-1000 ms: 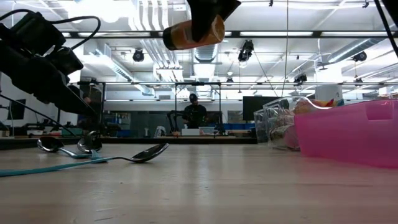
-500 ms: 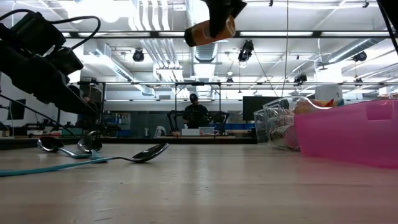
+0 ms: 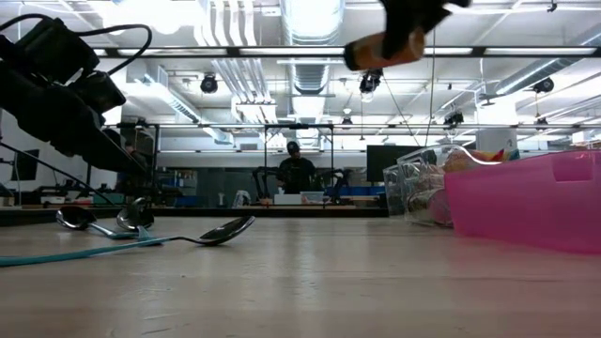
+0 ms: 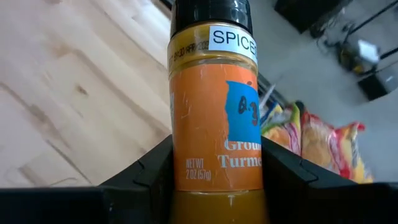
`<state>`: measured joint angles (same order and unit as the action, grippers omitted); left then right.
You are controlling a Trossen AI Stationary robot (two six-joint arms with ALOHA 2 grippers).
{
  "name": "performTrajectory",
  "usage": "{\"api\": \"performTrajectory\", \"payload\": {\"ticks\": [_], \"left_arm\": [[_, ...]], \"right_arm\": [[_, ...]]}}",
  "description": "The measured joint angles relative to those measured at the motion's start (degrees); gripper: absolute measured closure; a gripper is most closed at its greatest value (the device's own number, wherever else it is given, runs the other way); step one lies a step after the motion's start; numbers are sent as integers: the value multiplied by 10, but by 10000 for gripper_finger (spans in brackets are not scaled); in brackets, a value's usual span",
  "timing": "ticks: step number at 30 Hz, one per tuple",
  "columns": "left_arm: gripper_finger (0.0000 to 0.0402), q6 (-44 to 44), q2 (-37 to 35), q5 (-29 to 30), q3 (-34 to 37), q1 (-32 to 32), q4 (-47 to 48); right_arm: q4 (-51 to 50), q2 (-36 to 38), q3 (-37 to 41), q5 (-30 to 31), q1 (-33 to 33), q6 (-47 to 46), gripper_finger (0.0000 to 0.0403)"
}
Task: Pick & Place Food Item
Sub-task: Put the orange seasoning bottle into the bottom transparent bin
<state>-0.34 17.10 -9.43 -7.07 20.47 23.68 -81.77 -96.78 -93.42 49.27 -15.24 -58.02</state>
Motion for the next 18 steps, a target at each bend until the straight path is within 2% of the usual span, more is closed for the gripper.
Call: {"api": "performTrajectory", "payload": {"ticks": [9, 18], "left_arm": [[57, 0, 0, 0, 0, 0, 0], [57, 0, 0, 0, 0, 0, 0]], "right_arm": [[41, 159, 193, -21, 32, -152, 230], [189, 232, 341, -85, 120, -132, 230]]}}
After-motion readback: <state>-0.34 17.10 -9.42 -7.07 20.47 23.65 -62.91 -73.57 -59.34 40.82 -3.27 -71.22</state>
